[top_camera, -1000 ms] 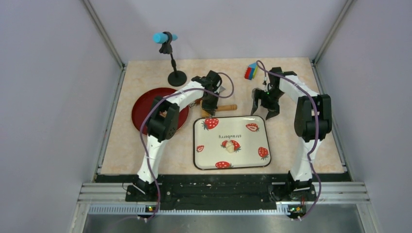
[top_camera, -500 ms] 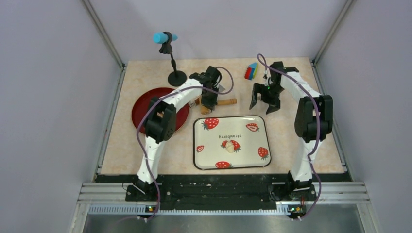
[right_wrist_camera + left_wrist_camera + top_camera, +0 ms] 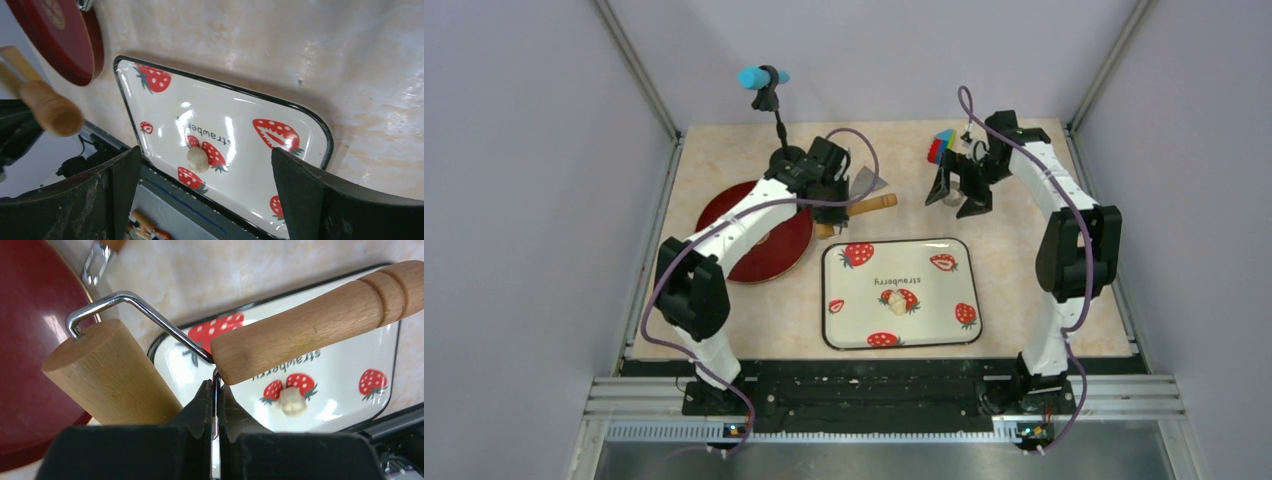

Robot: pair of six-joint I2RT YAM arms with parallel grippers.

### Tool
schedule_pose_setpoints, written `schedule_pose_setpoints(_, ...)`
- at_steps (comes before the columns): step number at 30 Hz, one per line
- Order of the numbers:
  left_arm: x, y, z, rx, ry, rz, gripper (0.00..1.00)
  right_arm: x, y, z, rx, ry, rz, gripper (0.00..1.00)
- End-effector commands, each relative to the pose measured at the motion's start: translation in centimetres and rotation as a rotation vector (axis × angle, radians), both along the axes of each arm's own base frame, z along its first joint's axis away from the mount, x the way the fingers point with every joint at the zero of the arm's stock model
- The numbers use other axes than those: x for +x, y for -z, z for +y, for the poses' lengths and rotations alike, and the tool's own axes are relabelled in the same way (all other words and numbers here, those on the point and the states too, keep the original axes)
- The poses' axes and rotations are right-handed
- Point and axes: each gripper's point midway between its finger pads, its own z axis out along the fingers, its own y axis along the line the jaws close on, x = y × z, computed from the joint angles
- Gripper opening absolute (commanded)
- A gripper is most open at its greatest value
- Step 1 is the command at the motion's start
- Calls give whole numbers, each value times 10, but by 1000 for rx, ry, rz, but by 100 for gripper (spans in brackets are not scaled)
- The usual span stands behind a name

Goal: Roll out the dumpling wrappers from the dough

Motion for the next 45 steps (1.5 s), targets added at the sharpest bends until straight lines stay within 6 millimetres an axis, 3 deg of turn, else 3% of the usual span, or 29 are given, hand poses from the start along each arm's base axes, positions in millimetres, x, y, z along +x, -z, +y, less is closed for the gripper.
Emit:
schedule_pose_setpoints(1, -21, 1, 2, -91, -41, 15, 0, -5, -38, 35, 178, -93, -82, 97)
schedule_pose_setpoints(8, -48, 13, 2, -157, -47, 54, 0, -30, -42, 91, 378, -199, -9, 91)
schedule_pose_setpoints(14, -54, 11, -11, -186, -12, 59, 0, -46, -21, 118, 395, -252, 85, 87)
schedule_pose_setpoints(22, -57, 9, -35, -228, 36, 72, 0, -58, -8, 129, 452, -287, 171, 83)
schedule_pose_setpoints(30, -53, 8, -44, -251, 32, 76, 0, -66, -4, 136, 497, -281, 227, 74)
schedule_pose_setpoints(39, -52, 7, -51, -278, 30, 92, 0, -62, -5, 146, 433, -290, 174, 68)
schedule_pose_setpoints(45, -53, 8, -53, -292, 26, 103, 0, -49, -11, 148, 425, -251, 101, 64)
